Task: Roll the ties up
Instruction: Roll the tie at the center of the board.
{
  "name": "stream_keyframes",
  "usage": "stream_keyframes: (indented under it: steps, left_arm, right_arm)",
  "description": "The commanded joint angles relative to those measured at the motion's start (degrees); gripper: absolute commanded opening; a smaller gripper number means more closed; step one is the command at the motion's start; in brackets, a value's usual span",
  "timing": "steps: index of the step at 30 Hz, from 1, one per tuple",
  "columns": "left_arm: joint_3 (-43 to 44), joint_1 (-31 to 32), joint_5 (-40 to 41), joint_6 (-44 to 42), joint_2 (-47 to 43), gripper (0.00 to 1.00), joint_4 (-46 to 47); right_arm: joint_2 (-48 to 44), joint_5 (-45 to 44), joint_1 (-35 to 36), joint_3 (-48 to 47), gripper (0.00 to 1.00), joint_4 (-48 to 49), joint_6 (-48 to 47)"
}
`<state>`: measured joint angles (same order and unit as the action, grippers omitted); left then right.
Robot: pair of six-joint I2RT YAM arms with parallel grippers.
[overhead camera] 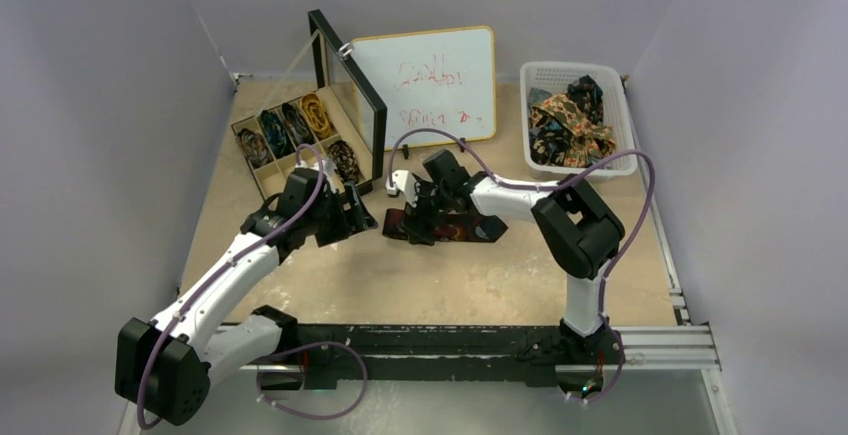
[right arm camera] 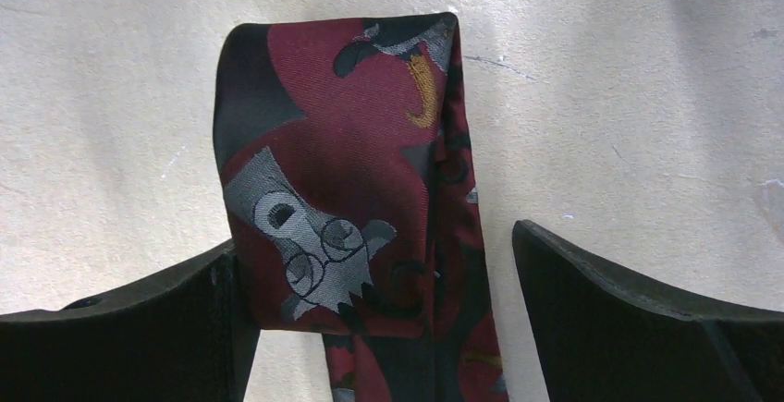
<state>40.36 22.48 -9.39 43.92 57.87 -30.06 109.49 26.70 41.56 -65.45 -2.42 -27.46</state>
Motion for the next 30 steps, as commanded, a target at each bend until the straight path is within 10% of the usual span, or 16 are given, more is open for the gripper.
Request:
stream_keyframes:
  steps: [1, 16, 30]
  left_arm:
    - [-0.7, -0.6, -1.0, -1.4, -1.0, 0.75, 1.1]
    - [-2.5, -0.9, -0.8, -0.9, -2.1, 0.75, 0.4]
    - [-10.1, -0.9, -3.5, 6.1, -6.8, 0.75, 2.5]
  right_arm:
    - [1.4, 0.1, 0.1, -2.4, 0.97, -6.0, -2.4]
    - [-2.9, 1.1, 8.9, 6.4, 0.6, -1.4, 2.3]
    - [-8.4, -4.7, 13.7, 6.4, 0.83, -0.7, 6.6]
